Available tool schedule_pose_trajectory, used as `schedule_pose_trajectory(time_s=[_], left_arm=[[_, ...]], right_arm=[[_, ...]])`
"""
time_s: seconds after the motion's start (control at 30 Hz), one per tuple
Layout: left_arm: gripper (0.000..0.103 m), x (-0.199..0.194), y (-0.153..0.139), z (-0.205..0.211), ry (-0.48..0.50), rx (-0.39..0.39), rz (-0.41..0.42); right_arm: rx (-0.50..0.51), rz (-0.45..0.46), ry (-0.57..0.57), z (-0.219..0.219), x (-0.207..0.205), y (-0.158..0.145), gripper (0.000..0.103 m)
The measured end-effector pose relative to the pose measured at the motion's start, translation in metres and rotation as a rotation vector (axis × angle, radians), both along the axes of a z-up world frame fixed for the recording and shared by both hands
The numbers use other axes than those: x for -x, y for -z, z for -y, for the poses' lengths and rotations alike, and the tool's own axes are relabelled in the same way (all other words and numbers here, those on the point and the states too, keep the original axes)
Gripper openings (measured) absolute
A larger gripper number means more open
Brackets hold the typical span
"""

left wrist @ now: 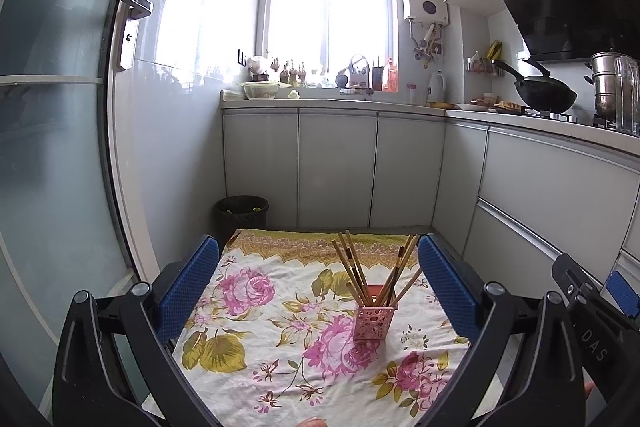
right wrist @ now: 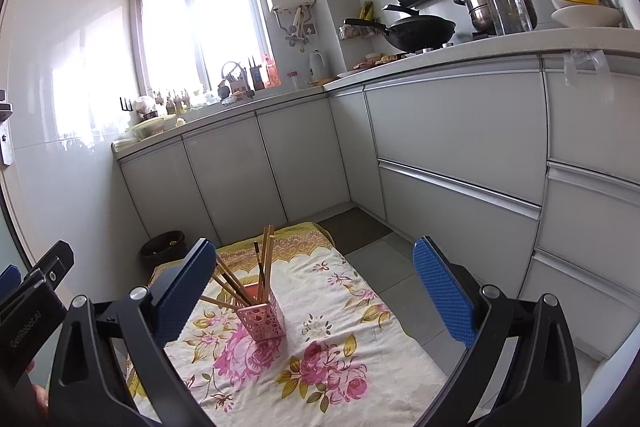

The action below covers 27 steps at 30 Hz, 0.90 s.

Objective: Organize utensils

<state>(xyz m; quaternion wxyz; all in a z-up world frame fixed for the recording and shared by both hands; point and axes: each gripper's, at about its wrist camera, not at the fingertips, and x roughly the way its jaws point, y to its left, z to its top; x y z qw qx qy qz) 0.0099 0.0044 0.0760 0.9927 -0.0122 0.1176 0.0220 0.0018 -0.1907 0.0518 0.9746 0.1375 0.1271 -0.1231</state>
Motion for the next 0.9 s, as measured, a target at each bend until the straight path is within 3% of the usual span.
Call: schedule_pose_trajectory(time_s=[0.67,0.9], left_arm=[[0.096,-0.0063,0.0002,0.0047,-0.024,-0.047,-0.02],[0.096,-0.0079,-0.0004,0.0028,0.033,-0.011,-0.043]], right_arm=[[-0.007,-0.01,-0.013,0.002,-0.0023,0.0011,0.096],[-0.01,-0.016,-0.017,0.0021,-0.0031,0.0025,0.096]])
